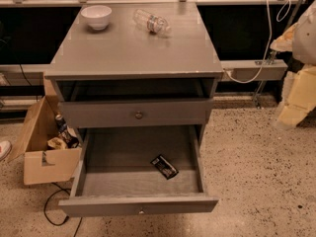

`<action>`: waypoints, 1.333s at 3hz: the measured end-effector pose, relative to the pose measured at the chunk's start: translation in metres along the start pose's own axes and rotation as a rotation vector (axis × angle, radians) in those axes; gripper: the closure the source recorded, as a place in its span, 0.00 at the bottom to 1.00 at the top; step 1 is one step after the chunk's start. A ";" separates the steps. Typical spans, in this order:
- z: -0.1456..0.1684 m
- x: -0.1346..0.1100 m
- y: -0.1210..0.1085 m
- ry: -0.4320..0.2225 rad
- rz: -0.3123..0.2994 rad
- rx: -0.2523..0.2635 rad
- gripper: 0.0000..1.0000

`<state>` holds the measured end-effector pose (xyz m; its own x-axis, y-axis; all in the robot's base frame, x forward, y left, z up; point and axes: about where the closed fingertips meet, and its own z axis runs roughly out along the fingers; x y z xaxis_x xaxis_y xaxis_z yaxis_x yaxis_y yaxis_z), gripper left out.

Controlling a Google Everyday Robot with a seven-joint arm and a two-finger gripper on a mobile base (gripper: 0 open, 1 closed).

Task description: Pick rxbar chocolate from middle drawer and place on counter

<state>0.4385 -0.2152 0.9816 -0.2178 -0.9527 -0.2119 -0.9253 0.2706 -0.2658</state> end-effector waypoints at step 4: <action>0.176 -0.039 0.072 -0.290 0.115 -0.243 0.00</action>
Offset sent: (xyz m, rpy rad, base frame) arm 0.0062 0.0535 -0.1357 0.2092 0.2017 0.0747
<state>0.4350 -0.1347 0.8055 -0.2598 -0.8303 -0.4931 -0.9540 0.2998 -0.0022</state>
